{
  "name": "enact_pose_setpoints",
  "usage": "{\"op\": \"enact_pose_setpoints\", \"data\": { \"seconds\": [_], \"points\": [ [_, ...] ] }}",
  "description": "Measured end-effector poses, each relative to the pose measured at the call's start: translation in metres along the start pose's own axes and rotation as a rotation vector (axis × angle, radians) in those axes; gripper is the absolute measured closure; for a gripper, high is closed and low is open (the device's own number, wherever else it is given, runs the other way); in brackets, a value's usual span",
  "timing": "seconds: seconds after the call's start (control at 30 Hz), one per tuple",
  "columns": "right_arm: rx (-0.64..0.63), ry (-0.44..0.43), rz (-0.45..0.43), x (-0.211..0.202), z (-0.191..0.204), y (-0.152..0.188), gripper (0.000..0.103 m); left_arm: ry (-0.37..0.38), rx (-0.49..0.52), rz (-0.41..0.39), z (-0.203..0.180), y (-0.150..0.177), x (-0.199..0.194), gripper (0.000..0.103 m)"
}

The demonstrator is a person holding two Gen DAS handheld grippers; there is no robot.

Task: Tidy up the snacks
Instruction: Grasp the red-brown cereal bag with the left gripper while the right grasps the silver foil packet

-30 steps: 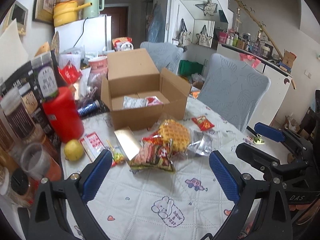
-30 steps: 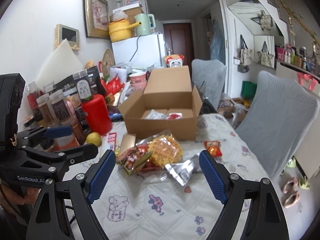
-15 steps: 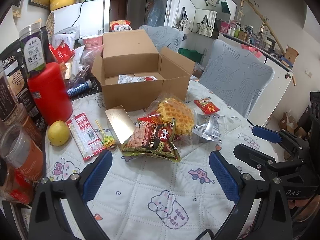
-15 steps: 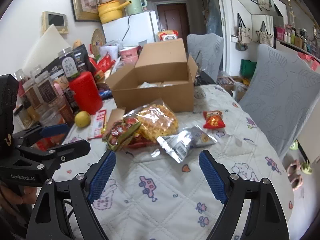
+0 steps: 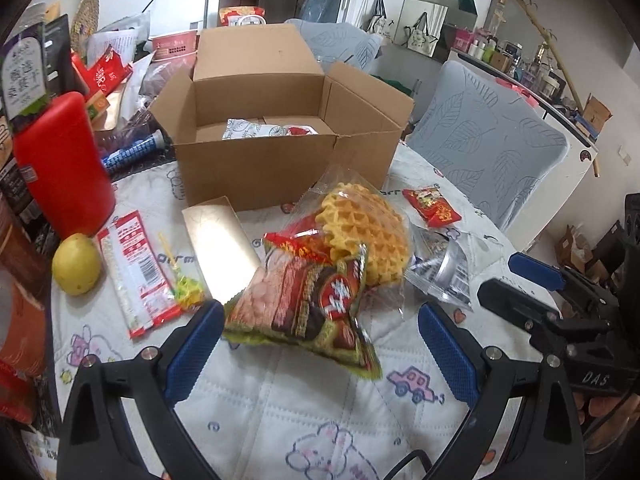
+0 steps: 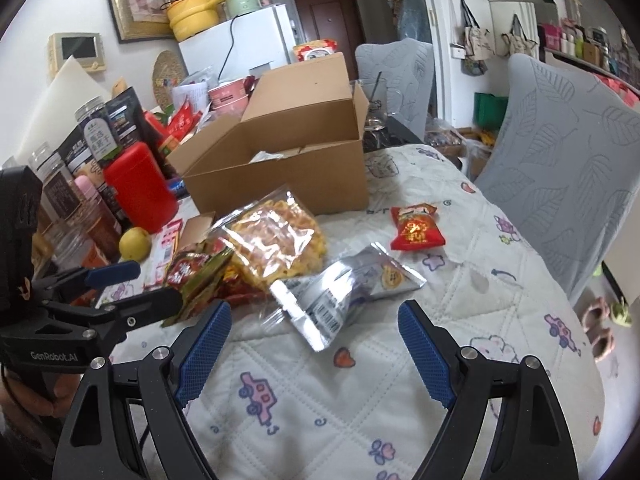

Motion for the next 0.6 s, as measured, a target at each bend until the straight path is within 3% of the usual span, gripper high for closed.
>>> {"op": "enact_pose_setpoints", "data": {
  "seconds": [0.3,0.6],
  "points": [
    [0.046,0.084,0.027,0.041,-0.021,-0.022,0.017,-0.025,-0.014,0.040,0.014,-0.008,0.027,0.004],
    [0.075,0.141,0.109,0.071,-0.036,-0.011,0.018,-0.024,0.000,0.049,0.016,-0.006,0.042,0.005]
  ]
}}
Point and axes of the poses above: each gripper's, at about its wrist camera, not at the fingertips, and x roughly the way its jaws point, z to its left, y to its underside, the point moved 7 cm from there along x, roughly the way its jaws point, and after that the axes turned 1 degree about -y, right-handed, at the moved point
